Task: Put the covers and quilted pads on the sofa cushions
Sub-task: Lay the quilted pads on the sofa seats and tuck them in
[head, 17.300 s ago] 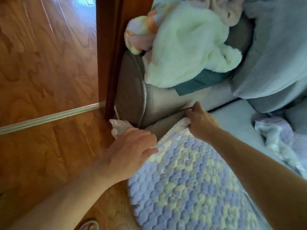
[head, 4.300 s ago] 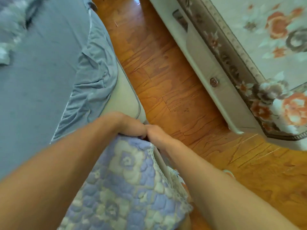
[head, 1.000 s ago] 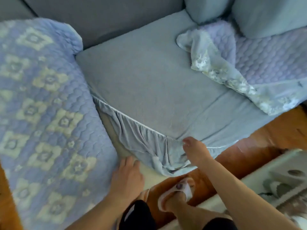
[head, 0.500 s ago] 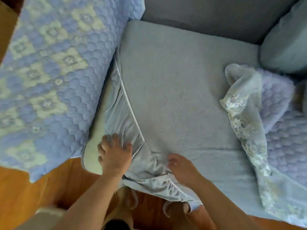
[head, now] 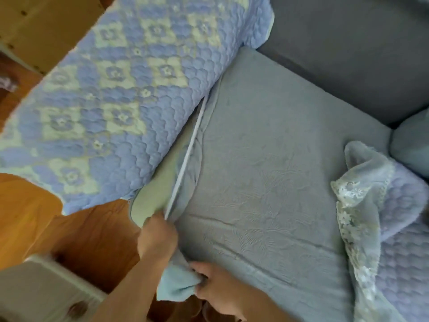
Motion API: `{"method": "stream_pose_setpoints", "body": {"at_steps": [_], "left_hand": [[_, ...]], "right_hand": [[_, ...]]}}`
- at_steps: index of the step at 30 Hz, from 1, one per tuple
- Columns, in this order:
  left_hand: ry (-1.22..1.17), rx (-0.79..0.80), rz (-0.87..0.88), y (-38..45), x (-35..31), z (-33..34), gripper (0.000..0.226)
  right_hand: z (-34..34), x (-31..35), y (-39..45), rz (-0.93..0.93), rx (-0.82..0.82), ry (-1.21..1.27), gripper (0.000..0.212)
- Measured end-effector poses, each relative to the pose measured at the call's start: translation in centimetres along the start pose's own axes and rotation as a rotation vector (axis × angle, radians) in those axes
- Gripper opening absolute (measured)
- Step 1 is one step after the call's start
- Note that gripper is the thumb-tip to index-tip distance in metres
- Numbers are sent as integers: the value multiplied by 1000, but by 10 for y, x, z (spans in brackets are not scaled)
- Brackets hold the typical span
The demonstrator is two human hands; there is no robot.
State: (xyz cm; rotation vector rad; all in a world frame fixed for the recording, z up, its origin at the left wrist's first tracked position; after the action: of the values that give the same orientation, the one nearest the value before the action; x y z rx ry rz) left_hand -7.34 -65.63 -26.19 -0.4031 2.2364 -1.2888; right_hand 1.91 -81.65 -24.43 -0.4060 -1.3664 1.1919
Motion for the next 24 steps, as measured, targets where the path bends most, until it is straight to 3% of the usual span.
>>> {"method": "stream_pose_setpoints", "body": {"at_steps": [2, 3, 4, 7, 10, 13, 16, 18, 22, 24], "left_hand": [[-771, 145, -108, -2, 43, -28, 28], [-1050, 286, -98, -10, 51, -35, 33], [-1150, 392, -49, -15, 56, -49, 36], [-855, 574, -44, -20, 67, -70, 30], [-580, 789, -13, -31, 50, -57, 40], [-686, 743, 160, -35, 11, -55, 36], [-771, 676, 227, -40, 4, -53, 33], [-695, 725, 269, -51, 6, -36, 32], [-281, 841, 415, -85, 0, 10, 25], [-254, 810, 453, -91, -6, 16, 15]], "right_hand": [[-11, -9, -4, 44, -27, 57, 48], [-17, -8, -5, 46, -73, 73, 47], [-27, -6, -7, 45, -140, 98, 43], [-69, -2, -12, 51, -377, 213, 32], [-105, 12, -18, 81, -476, 265, 26], [-130, 48, -20, 70, -529, 298, 17], [-150, 87, -16, 41, -600, 383, 9], [-160, 107, -4, 56, -605, 426, 28], [-178, 135, 30, 166, -616, 398, 73], [-200, 142, 42, 225, -685, 162, 69]]}}
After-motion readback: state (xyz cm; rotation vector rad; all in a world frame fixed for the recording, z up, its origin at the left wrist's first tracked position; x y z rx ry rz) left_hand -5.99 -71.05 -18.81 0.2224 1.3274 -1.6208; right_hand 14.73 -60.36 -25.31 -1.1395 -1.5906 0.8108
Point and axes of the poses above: each hand's wrist, its own y-axis towards the middle knuckle, its own z-axis out of the palm, x = y × z, the point moved 10 cm from there along y, towards the middle knuckle, and after that the axes turned 14 degrees about x, right-handed, at the moved point
